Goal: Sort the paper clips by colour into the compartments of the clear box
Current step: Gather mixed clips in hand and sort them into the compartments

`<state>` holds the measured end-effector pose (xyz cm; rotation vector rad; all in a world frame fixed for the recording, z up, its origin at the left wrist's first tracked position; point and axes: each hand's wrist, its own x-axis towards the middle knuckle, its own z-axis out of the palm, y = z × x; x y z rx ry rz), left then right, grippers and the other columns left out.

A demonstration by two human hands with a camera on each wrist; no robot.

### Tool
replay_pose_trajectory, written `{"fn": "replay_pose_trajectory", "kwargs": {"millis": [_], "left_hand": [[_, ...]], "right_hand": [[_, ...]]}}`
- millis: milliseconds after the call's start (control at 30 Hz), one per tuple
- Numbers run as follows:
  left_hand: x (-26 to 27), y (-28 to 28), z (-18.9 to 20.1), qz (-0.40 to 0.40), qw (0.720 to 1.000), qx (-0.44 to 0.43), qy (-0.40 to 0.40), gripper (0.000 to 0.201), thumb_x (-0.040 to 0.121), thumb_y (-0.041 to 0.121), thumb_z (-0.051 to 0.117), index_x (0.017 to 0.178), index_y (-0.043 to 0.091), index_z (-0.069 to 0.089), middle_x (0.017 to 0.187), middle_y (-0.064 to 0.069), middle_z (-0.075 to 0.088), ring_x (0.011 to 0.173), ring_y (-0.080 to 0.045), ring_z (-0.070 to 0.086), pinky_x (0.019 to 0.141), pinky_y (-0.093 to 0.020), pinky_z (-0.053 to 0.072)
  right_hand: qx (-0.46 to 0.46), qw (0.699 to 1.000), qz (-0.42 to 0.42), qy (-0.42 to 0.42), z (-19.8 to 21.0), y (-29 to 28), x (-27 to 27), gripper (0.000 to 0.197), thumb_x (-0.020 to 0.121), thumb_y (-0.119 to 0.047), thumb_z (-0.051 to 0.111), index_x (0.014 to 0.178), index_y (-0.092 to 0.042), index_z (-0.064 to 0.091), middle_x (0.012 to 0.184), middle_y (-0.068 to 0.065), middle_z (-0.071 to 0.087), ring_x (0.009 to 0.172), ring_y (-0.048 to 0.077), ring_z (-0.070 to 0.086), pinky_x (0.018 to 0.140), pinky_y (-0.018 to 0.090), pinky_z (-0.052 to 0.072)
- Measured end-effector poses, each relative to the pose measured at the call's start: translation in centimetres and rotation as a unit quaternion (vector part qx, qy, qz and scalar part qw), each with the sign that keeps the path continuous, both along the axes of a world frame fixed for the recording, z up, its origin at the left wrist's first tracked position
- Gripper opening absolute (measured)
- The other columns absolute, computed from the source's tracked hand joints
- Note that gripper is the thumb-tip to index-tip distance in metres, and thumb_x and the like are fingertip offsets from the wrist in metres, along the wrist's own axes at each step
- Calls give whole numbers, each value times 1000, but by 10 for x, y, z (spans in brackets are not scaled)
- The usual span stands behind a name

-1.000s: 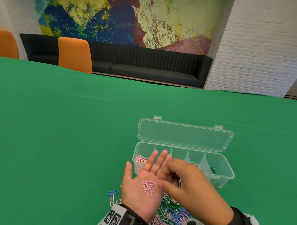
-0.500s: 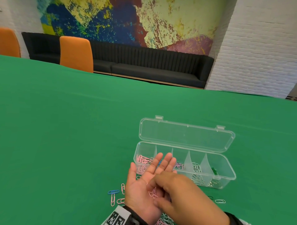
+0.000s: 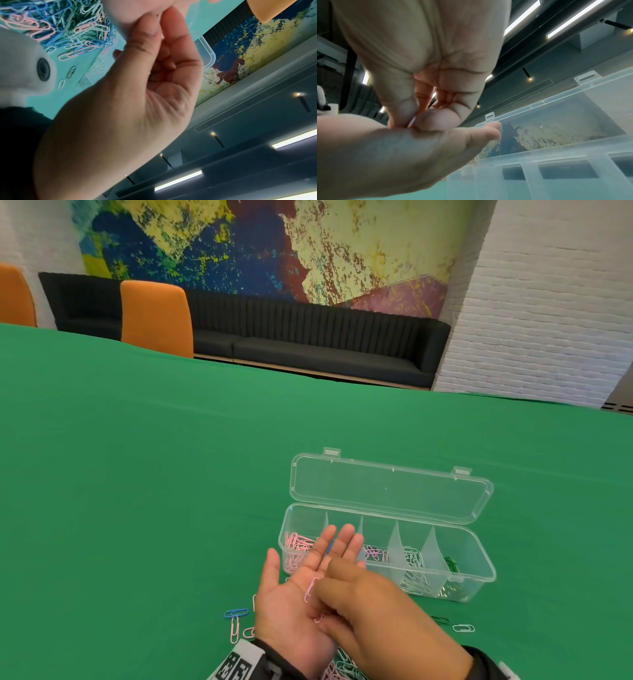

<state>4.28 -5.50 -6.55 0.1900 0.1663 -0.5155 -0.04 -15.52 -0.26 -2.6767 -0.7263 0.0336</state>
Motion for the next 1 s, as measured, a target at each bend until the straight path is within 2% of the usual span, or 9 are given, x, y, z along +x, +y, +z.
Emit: {"fn": "replay_pose_trajectory", "kwargs": {"millis": [100,200,267,367,433,533,733,900,1000], "left_hand": [[5,2,-1,8,997,11,-77,81,82,64,34,129,-1,48,142,-24,40,127,-37,44,102,-52,40],[4,10,-9,90,973,91,-193,78,85,65,1,141,11,0,151,-14,-5,143,-27,-6,118,-42,3],[3,7,-4,20,984,11,-178,78,87,62,17,142,7,17,152,-18,12,142,-33,12,116,-47,19],[-5,4,3,-14,997,-62,-37,76,88,58,39,124,-7,53,133,-30,49,117,-47,50,87,-59,47],[-8,1,11,-15,999,-38,-25,77,84,56,38,122,-8,57,126,-31,55,111,-48,54,82,-60,45],[-10,0,13,-31,999,-11,-16,76,79,54,38,124,-6,55,124,-29,57,110,-44,56,96,-49,41],[-12,-1,13,-25,999,-26,-8,75,76,51,41,117,-9,59,123,-33,56,92,-43,66,85,-44,48],[-9,-1,16,-12,999,-31,9,73,76,48,42,121,-8,54,120,-33,57,104,-41,58,86,-41,42],[-4,3,14,6,999,-50,3,69,79,48,42,109,-9,65,120,-31,58,101,-41,63,82,-52,50]], "right_hand": [[26,999,25,-40,-7,0,2,59,81,-45,21,110,-9,58,116,12,49,102,29,48,85,35,40],[116,989,44,-81,-9,-5,5,30,83,-41,34,95,-27,58,100,-10,48,86,10,49,75,28,43],[181,978,31,-95,-8,-10,7,12,83,-31,48,89,-30,58,88,-17,47,79,-6,47,70,12,40],[304,950,0,-68,-6,-10,7,7,78,-26,60,78,-30,65,76,-20,54,75,-6,52,71,6,39],[389,921,-26,13,-4,-8,5,9,74,-22,65,74,-31,68,73,-16,61,69,-1,56,67,10,42],[481,866,-68,116,-8,-6,8,7,71,-15,64,72,-18,70,62,-9,64,58,-1,55,57,13,44],[511,839,-123,140,-10,-8,10,14,80,-5,69,70,-15,72,58,1,60,53,8,51,49,18,43],[554,807,-131,157,-9,-9,11,5,74,-6,72,71,-9,70,59,7,58,50,10,50,46,20,43],[604,768,-133,169,-2,-17,11,5,69,-4,65,74,-3,67,57,11,55,47,13,48,43,20,43]]}}
